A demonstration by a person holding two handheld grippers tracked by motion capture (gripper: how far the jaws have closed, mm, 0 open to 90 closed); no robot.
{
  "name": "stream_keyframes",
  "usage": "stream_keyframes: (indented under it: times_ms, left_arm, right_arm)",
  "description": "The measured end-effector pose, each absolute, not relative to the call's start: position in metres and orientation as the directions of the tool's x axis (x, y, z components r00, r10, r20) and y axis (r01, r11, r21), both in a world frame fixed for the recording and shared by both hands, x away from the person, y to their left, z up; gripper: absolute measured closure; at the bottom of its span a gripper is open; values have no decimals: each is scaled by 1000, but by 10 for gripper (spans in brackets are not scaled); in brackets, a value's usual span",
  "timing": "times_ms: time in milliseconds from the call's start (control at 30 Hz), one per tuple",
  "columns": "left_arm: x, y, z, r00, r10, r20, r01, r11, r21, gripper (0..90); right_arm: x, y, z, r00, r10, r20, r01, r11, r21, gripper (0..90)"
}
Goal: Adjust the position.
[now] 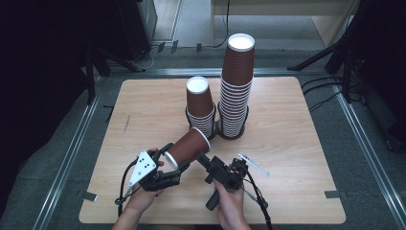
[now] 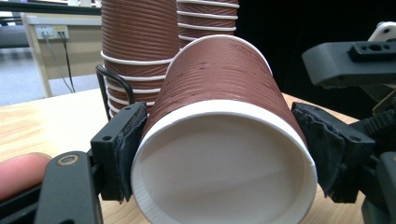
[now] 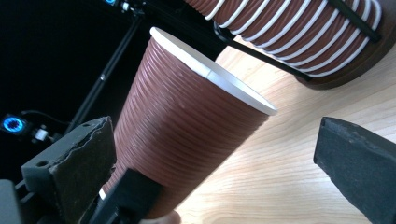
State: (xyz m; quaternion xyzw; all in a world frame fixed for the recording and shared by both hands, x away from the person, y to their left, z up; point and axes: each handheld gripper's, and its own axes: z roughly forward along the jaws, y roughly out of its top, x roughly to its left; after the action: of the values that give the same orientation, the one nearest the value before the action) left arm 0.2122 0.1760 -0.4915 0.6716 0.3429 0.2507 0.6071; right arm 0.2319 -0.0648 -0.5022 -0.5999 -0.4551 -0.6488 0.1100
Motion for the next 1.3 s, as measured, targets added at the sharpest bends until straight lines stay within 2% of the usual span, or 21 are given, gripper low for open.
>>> stream_keyframes:
  times_ms: [1000,1300]
  left_arm:
    - [208,163,-493,670,741,-52,138,-54,989,223]
    - [207,162,-494,672,739,-47,138,-62,988,223]
  right_arm:
    - [251,-44,-507,-100,215,971,735,-642,218,6]
    - [253,-45,-508,-89,210,974,743,-637,205,25]
